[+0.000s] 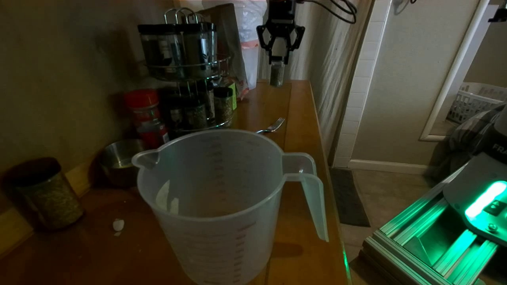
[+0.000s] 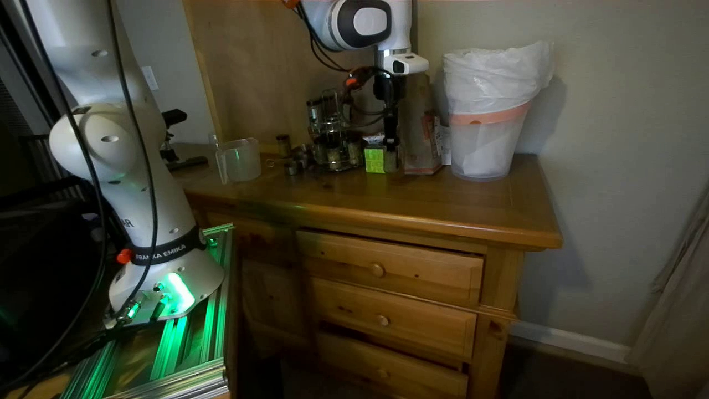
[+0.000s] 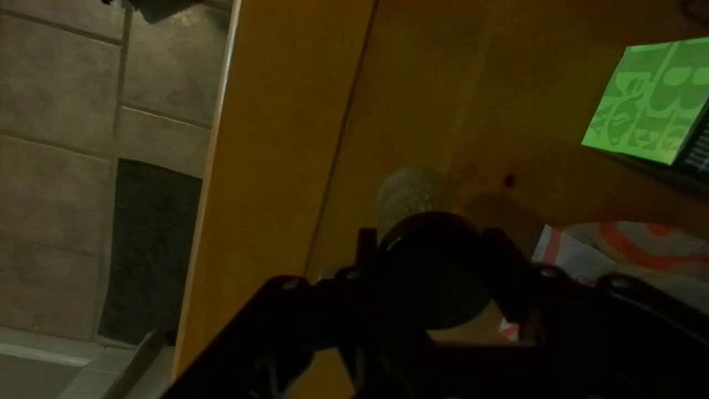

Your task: Remove one container from the seasoning rack and put it on the table

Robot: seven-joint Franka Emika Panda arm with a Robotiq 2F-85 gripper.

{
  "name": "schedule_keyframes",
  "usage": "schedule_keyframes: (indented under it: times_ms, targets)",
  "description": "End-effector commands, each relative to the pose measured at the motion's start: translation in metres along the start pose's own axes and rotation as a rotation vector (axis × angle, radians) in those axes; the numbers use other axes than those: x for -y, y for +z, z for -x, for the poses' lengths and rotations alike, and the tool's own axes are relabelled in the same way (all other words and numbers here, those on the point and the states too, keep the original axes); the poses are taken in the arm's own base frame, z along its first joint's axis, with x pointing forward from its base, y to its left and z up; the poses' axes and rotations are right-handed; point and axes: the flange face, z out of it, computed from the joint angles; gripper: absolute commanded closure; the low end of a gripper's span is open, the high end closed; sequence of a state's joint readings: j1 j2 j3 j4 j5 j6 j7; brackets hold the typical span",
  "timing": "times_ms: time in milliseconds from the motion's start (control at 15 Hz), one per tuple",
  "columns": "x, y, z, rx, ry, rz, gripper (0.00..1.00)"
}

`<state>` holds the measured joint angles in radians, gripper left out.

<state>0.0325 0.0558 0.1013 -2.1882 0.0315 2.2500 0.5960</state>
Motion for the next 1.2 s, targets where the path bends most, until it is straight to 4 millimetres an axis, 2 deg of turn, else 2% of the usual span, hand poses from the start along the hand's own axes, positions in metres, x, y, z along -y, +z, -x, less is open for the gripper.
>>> schedule_keyframes:
  times_ms: [0, 533, 1133]
  targets:
    - [0.01, 0.007, -0.005, -0.031, 0.057, 0.012, 0.75]
    - [0.01, 0.034, -0.007, 0.005, 0.137, 0.043, 0.75]
    - [0.007, 0.049, -0.01, 0.028, 0.173, 0.078, 0.75]
